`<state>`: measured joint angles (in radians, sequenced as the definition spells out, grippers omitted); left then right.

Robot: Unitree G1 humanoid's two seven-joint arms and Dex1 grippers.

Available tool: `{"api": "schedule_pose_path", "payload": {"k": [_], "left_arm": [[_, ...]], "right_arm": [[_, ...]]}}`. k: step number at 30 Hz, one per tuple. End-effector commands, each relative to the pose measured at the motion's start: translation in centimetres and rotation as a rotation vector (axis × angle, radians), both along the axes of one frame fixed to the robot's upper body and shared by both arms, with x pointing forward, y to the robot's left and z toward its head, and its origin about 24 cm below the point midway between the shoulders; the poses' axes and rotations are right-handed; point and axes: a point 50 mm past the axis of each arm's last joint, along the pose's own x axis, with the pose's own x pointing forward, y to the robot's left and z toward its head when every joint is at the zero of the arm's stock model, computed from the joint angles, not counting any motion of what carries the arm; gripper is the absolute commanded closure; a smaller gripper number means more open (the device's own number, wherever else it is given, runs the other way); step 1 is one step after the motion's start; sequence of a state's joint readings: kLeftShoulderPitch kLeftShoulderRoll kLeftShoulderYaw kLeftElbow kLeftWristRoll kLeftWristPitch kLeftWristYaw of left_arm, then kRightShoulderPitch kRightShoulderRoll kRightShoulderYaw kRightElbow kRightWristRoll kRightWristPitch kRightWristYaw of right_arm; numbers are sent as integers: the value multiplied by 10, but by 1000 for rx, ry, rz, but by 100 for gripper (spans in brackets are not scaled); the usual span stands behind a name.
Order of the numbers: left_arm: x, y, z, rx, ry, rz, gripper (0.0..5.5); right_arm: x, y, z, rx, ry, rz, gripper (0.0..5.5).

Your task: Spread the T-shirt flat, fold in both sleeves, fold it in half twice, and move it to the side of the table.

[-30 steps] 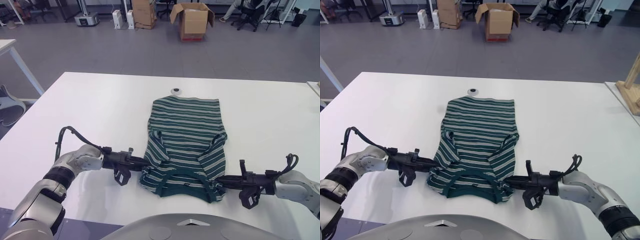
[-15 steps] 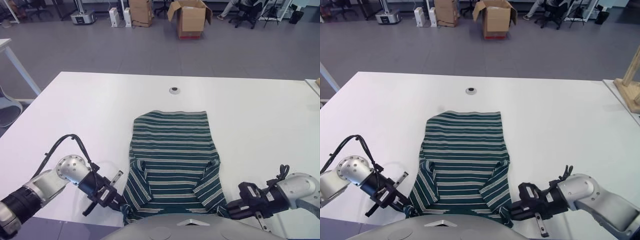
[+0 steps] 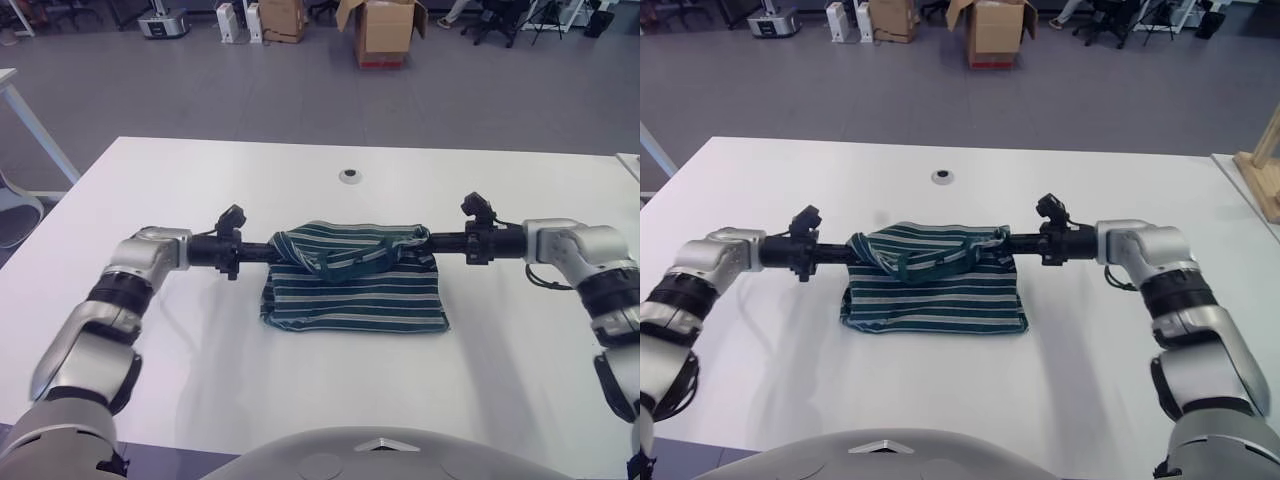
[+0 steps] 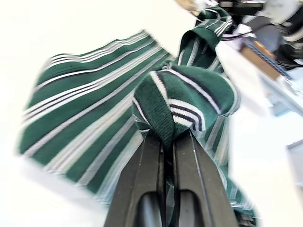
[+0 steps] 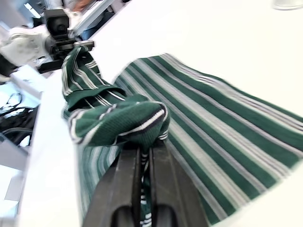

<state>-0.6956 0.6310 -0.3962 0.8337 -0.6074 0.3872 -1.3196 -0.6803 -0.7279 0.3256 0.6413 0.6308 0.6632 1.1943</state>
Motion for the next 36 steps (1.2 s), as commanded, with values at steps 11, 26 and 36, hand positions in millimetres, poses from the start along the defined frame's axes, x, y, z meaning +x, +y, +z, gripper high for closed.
{"api": "schedule_pose_path", "payload": {"k": [11,26,36], "left_arm": [[26,-5,-51,351,-52,554,456],[39,14,-12,-45,332,897,436],[52,31,21,409,-423,617,374]], "right_arm": [[55,13,-20,-2,-64,-623,417],[-46,67,-52,-118,-307,84,380],[-57,57,-92,-289,-165,13,375]]}}
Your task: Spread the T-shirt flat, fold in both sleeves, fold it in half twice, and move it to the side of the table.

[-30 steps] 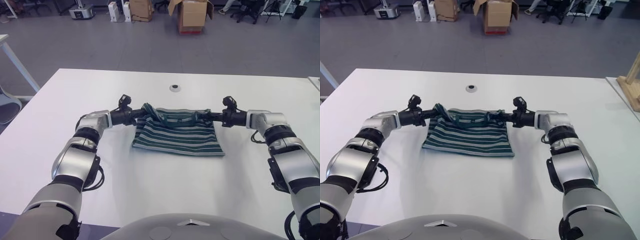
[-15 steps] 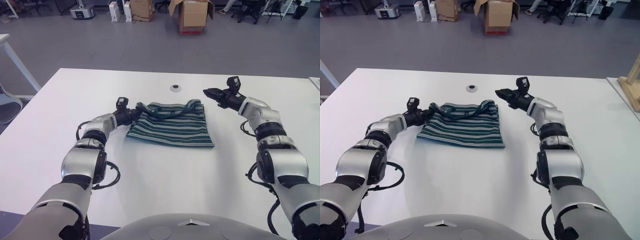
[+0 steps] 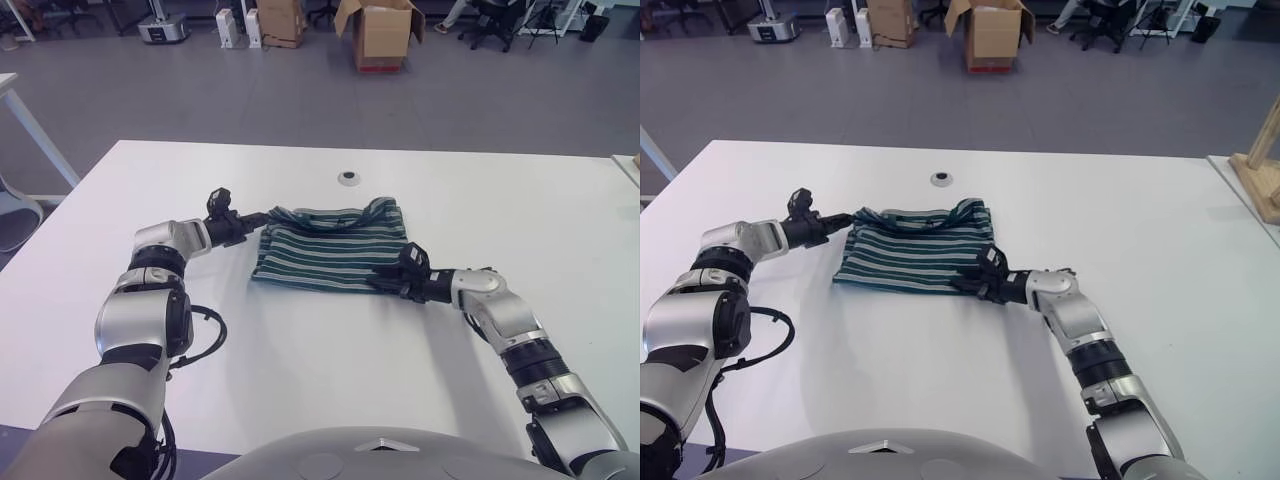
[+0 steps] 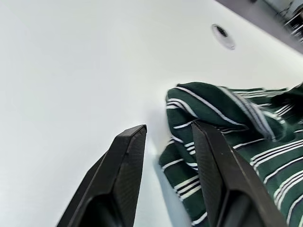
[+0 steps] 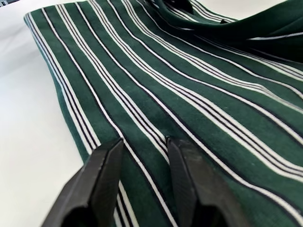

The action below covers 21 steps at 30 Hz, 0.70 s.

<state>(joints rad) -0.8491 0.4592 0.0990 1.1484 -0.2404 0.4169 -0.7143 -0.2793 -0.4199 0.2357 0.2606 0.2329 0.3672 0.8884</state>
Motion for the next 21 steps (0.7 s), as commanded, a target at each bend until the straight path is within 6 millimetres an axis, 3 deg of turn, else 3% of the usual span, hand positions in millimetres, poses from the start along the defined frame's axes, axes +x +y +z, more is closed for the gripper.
{"api": "schedule_pose_path", "payload": {"k": [1,4,8,10,12,14,16,18,19,21], "left_arm": [[12,-12,34,378,-450,-312,374],[-5,-51,25,552,-666,-767,374],[-25,-72,9,639,-790,-1080,374],[-37,-69,-9,772,-751,-1258,374],[-42,-59,-24,875,-685,-1305,374],[-55,-39,-46,947,-530,-1388,374],[-76,-33,-60,806,-431,-1467,374],[-83,-40,-59,568,-422,-1395,374],[-91,-51,-50,386,-422,-1305,374],[-132,-88,-31,-24,-348,-1284,374]], "right_arm": [[-12,-20,-22,-114,144,-28,375],[-9,-23,-15,-116,137,-1,375],[-14,-25,-16,-130,163,60,375],[-15,-30,-16,-136,177,71,375],[-15,-33,-14,-140,182,76,375],[-12,-41,-15,-220,160,78,375],[-3,-50,-17,-325,108,59,375],[9,-50,-16,-353,59,31,375],[21,-41,-11,-302,14,-9,375],[41,-21,-1,-208,-60,-57,375]]}}
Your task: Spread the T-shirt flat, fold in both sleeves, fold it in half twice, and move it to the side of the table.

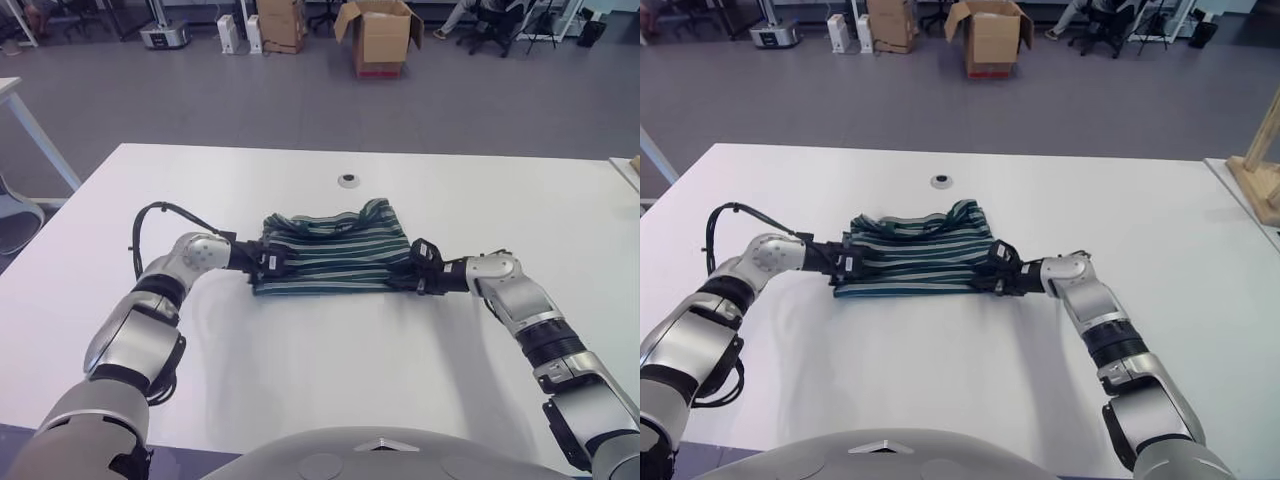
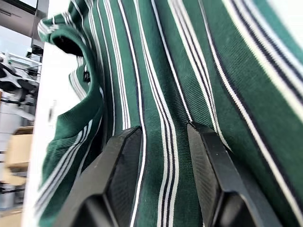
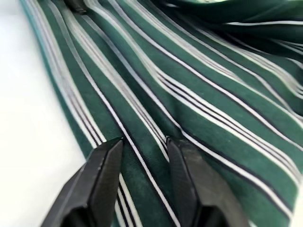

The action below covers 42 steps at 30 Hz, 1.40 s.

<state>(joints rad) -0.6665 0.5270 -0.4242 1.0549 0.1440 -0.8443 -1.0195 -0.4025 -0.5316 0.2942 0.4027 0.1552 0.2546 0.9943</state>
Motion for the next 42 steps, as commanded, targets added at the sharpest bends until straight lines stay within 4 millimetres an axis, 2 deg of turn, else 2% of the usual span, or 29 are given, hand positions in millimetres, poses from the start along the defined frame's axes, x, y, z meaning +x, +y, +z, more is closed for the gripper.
{"api": "schedule_pose_path", "payload": {"k": [1,3,5,6,9,11,13,15,17,19,22,25,27,29,31,32,34,35,36,39,40,42], "left_arm": [[-100,-48,-8,-372,765,-98,374],[-110,-63,-1,-489,918,-51,374],[-105,-68,5,-556,926,-8,374],[-96,-65,8,-566,885,32,374],[-56,-39,21,-538,693,208,374],[-36,-17,26,-473,579,312,374],[-21,-1,28,-391,483,369,374],[-10,10,23,-231,369,389,374],[-4,15,13,-103,266,382,374],[0,14,7,-88,205,394,374],[7,14,8,-179,158,462,374],[5,25,5,-184,156,506,374],[-3,33,-1,-141,193,507,374],[-25,41,-20,-21,313,472,374],[-58,33,-42,89,466,372,374],[-78,21,-49,121,542,298,374],[-106,-5,-50,139,631,175,374],[-112,-16,-46,142,630,137,374],[-114,-23,-41,141,620,119,374],[-98,-43,-21,15,494,169,374],[-88,-39,-17,-14,441,217,374],[-62,-12,-5,-16,270,321,374]], "right_arm": [[29,13,-7,8,-46,-180,375],[39,20,3,58,-96,-182,375],[45,20,18,147,-130,-184,375],[44,19,24,188,-131,-167,375],[22,15,44,333,-57,-26,375],[3,22,57,435,36,60,375],[-9,29,59,477,101,86,375],[-18,35,45,432,152,52,375],[-29,45,18,349,189,5,375],[-44,60,-2,306,223,-8,375],[-62,79,-30,215,277,-29,375],[-64,75,-46,144,320,-107,375],[-65,60,-47,96,334,-109,375],[-59,37,-39,42,320,-85,375],[-49,22,-25,23,285,-52,375],[-43,19,-18,21,258,-43,375],[-30,15,-8,22,197,-54,375],[-23,15,-3,31,163,-61,375],[-18,15,0,41,139,-65,375],[-7,16,10,89,72,-106,375],[-7,13,12,98,66,-126,375],[-14,0,20,110,76,-139,375]]}}
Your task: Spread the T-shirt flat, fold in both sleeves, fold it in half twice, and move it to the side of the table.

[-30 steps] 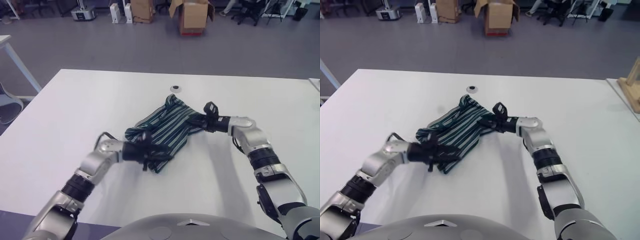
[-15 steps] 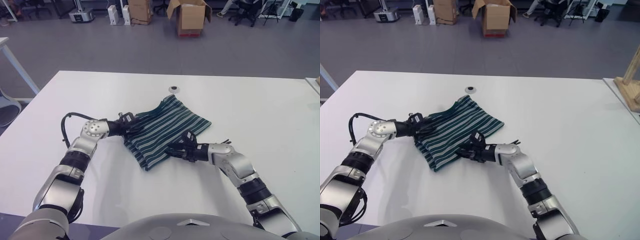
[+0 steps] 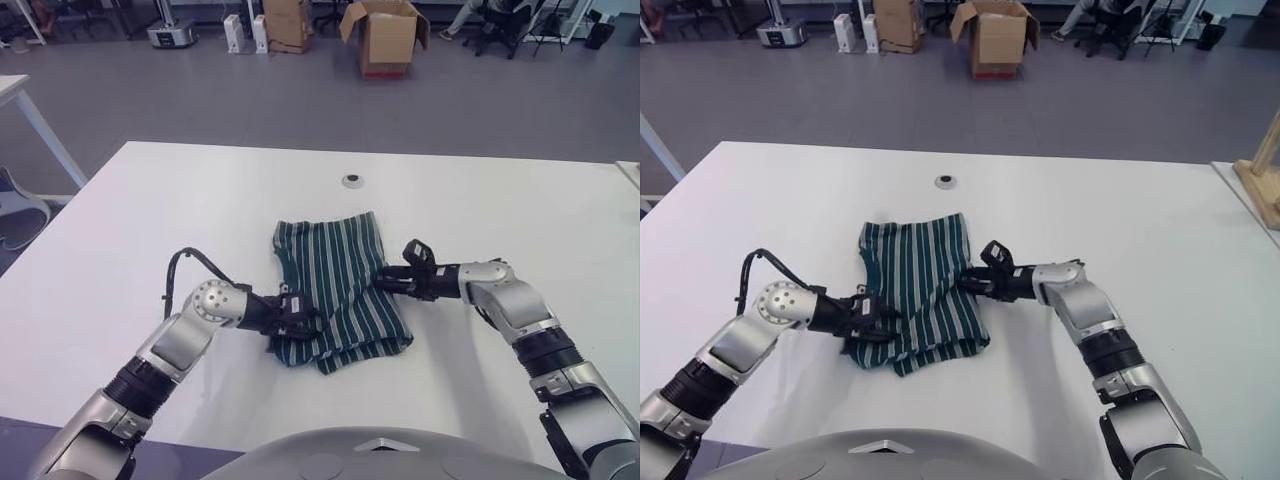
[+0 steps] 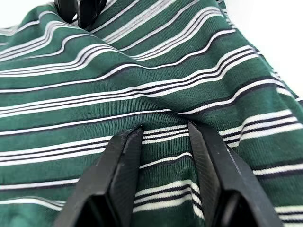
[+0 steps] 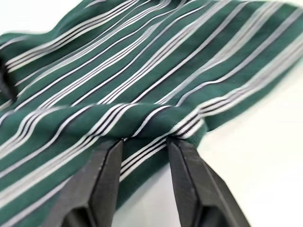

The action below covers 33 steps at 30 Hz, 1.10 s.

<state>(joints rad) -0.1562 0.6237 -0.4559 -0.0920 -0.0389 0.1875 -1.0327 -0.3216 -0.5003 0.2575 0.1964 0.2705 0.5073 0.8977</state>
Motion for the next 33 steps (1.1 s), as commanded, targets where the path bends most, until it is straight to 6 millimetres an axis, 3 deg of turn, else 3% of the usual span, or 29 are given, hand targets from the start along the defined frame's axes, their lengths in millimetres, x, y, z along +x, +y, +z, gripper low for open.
{"api": "schedule_pose_path", "payload": {"k": [1,3,6,8,10,13,18,20,23,28,33], "left_arm": [[32,48,4,115,-182,188,374],[36,65,23,74,-213,197,355],[24,73,41,-7,-155,157,313],[21,70,61,-204,-115,220,281],[30,78,80,-341,-167,304,257],[38,113,78,-118,-370,247,257],[33,153,49,414,-645,-162,257],[34,149,42,496,-767,-339,257],[37,130,29,435,-853,-454,257],[38,97,7,310,-936,-619,257],[24,70,-20,199,-916,-878,257]], "right_arm": [[-5,-21,21,5,-20,-28,375],[-20,-31,32,25,16,25,337],[-36,-41,42,1,22,85,285],[-38,-44,43,-71,-86,92,249],[-44,-39,38,-122,-193,100,213],[-61,-26,26,-161,-308,177,213],[-76,-11,5,-249,-477,330,213],[-73,-8,1,-260,-513,353,213],[-64,-5,-2,-260,-531,370,213],[-45,8,-4,-253,-580,427,213],[-34,22,-1,-222,-622,507,213]]}}
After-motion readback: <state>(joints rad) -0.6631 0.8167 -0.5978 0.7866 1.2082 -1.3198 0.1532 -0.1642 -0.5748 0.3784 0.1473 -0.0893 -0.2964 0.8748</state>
